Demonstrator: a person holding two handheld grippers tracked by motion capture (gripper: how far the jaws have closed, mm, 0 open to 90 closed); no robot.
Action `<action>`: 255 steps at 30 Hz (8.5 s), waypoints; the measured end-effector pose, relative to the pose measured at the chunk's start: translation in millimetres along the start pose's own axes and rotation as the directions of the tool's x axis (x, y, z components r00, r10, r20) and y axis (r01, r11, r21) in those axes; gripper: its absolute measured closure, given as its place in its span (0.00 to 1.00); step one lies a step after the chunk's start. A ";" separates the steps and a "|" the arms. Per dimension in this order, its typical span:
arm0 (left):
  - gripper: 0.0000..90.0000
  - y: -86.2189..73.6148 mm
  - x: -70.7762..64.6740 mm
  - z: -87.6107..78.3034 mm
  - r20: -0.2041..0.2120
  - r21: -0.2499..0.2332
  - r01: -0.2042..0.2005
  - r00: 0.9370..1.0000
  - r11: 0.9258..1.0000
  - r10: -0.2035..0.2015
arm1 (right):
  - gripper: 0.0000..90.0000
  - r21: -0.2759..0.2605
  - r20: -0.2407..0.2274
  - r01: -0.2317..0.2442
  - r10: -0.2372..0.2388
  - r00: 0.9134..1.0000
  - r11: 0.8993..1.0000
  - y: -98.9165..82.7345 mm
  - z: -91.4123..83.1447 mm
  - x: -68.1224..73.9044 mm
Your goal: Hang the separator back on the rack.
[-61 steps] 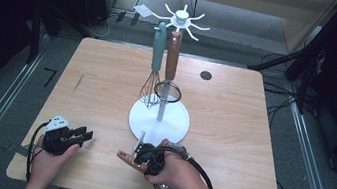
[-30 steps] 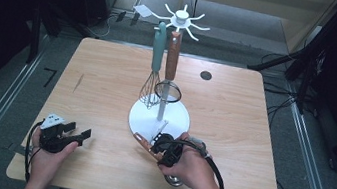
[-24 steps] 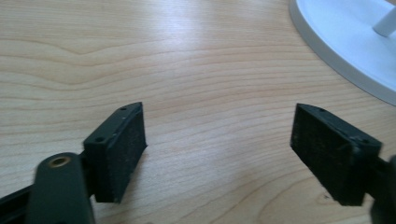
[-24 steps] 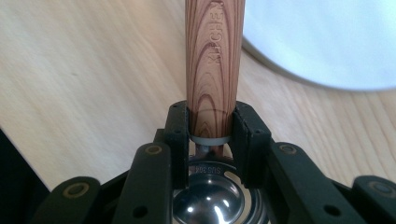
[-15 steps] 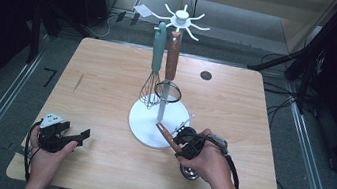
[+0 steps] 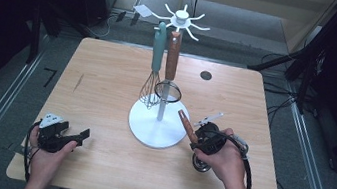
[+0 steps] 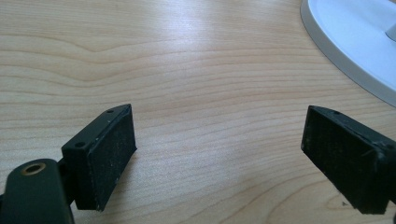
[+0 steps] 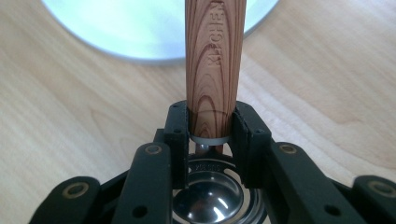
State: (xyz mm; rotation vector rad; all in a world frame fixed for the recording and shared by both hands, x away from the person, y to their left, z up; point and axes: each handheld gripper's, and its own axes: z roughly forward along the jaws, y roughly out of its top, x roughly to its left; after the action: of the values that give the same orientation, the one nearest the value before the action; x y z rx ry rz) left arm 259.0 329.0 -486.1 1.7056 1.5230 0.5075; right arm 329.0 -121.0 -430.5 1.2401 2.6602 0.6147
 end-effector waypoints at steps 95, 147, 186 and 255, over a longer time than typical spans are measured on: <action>0.10 -3.7 -3.4 -2.3 0.038 -0.026 -0.035 0.999 0.999 0.036 | 0.79 -0.772 -0.061 -0.018 -0.046 0.997 0.635 25.0 -119.5 17.7; 0.10 -3.9 -3.6 -2.3 0.040 -0.031 -0.035 0.999 0.999 0.036 | 0.79 -0.811 -0.037 0.019 -0.084 0.996 0.584 52.5 -149.6 28.5; 0.10 -3.8 -2.9 -2.2 0.043 -0.031 -0.034 0.998 0.999 0.035 | 0.69 -0.816 -0.051 0.009 -0.087 0.995 0.577 59.0 -138.3 29.6; 0.10 -4.3 -4.8 -2.5 0.036 -0.033 -0.046 0.998 0.998 0.047 | 0.23 -0.701 -0.018 -0.178 0.232 0.973 0.691 -48.5 -36.0 -32.0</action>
State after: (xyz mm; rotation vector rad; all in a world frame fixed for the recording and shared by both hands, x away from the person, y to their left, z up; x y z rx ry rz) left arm 253.4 325.1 -486.8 1.7200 1.4448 0.5193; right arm 305.2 -184.2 -419.6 1.2602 1.8910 1.4150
